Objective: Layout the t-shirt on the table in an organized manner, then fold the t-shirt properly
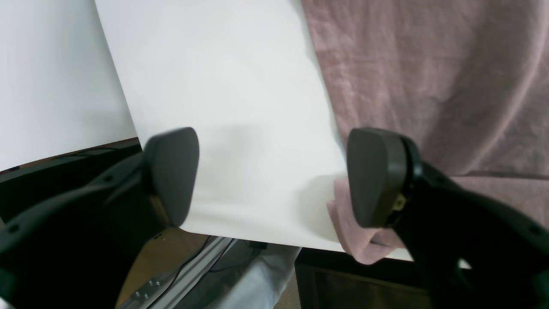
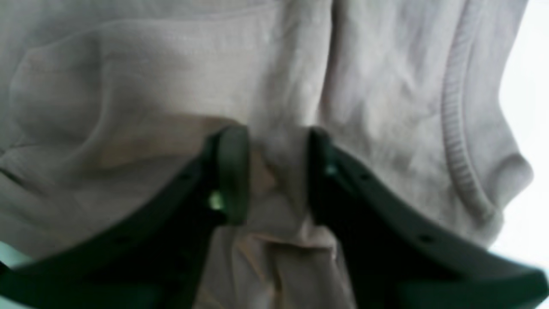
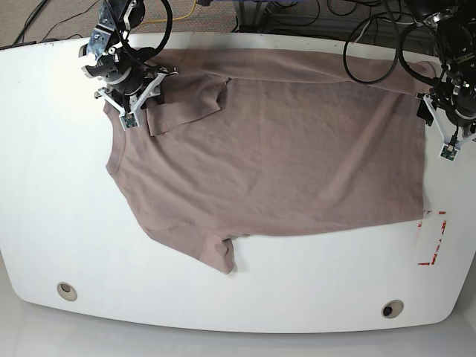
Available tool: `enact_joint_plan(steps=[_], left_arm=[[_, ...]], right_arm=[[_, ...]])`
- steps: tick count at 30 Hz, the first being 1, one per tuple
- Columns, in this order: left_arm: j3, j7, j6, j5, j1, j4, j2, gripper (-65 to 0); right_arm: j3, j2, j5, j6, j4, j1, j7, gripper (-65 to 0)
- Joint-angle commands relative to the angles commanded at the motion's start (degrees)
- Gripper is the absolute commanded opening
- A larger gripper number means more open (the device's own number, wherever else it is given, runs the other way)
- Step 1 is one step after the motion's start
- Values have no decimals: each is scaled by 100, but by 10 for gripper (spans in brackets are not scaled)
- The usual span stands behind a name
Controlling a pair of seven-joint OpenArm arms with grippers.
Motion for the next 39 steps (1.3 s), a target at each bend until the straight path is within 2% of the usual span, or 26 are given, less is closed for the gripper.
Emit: enact_joint_plan(steps=[4,13,24,39], left_arm=[[0,0,0,0,0,0,0,-139],[0,0,0,0,0,-9,0,-139],[0,0,0,0,9,-9,0,-139],[0,0,0,0,9,-9,0,-139]], right_arm=[[0,0,0,0,0,0,0,-520],[9,0,-9,0,9,0,0,-650],[26,-9,-18,0,571,-44,-26,-650],[26,44,-26,0,607,290,-26,-650]])
